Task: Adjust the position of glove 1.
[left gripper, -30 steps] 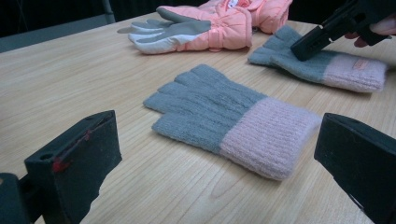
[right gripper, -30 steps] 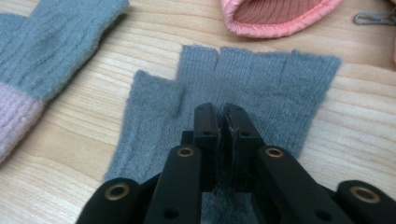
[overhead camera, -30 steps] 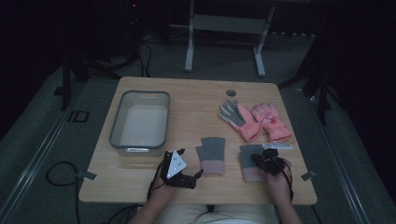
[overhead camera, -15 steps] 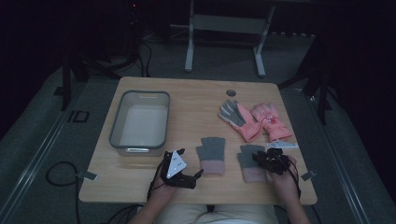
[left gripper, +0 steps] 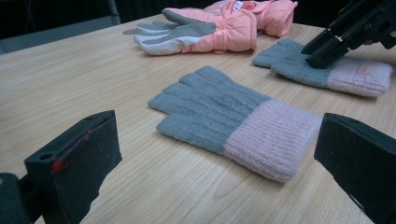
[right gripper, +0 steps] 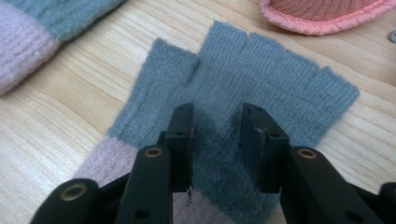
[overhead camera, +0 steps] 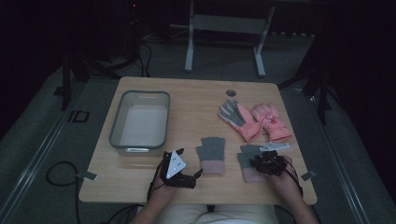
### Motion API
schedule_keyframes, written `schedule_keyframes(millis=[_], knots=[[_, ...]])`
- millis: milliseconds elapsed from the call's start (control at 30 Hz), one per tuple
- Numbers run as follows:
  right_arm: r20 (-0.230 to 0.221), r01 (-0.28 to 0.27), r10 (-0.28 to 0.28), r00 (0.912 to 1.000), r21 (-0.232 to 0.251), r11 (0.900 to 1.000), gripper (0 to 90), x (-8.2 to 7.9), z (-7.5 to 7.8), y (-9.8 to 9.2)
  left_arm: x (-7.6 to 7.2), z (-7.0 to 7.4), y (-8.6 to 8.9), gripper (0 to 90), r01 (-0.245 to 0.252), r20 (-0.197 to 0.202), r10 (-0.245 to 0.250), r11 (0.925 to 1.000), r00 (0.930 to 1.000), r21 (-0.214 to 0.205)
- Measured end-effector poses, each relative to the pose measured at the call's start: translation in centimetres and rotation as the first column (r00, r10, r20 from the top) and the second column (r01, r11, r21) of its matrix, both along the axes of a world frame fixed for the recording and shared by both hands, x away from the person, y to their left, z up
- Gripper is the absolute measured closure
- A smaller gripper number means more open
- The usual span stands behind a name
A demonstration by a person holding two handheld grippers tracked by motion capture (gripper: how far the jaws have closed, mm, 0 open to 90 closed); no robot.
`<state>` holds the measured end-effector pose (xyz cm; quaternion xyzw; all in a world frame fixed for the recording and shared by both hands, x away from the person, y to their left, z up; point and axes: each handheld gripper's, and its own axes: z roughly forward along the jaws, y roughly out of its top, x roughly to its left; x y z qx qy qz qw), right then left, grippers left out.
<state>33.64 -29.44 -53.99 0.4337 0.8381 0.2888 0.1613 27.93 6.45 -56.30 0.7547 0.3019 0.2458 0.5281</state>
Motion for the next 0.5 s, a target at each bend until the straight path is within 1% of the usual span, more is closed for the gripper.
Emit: schedule_keyframes(millis=[133,233,300,367,500], knots=[[0.006,0.021,-0.021,0.9998,-0.008,0.9998,72.0,-0.12,-0.06,0.20,-0.03,0.00,-0.03,0.0,-0.001,0.002,0.001,1.0000,1.0000,0.005],[0.023,0.039,-0.039,0.9990,-0.007,0.9992,77.7,-0.31,-0.17,0.36,-0.04,0.00,-0.05,0.0,0.000,0.003,0.000,1.0000,1.0000,0.007],[0.034,0.060,-0.060,0.9976,-0.007,0.9982,81.6,-0.47,-0.24,0.58,-0.04,0.01,-0.05,0.0,0.000,0.003,0.000,1.0000,1.0000,0.008],[0.044,0.074,-0.074,0.9963,-0.012,0.9972,83.2,-0.59,-0.27,0.78,-0.03,0.01,-0.04,0.0,0.000,0.002,0.000,1.0000,1.0000,0.007],[0.029,0.102,-0.102,0.9944,0.008,0.9948,85.2,-0.62,0.13,0.68,-0.01,0.00,0.07,0.0,-0.014,0.002,0.014,0.9999,0.9999,-0.005]])
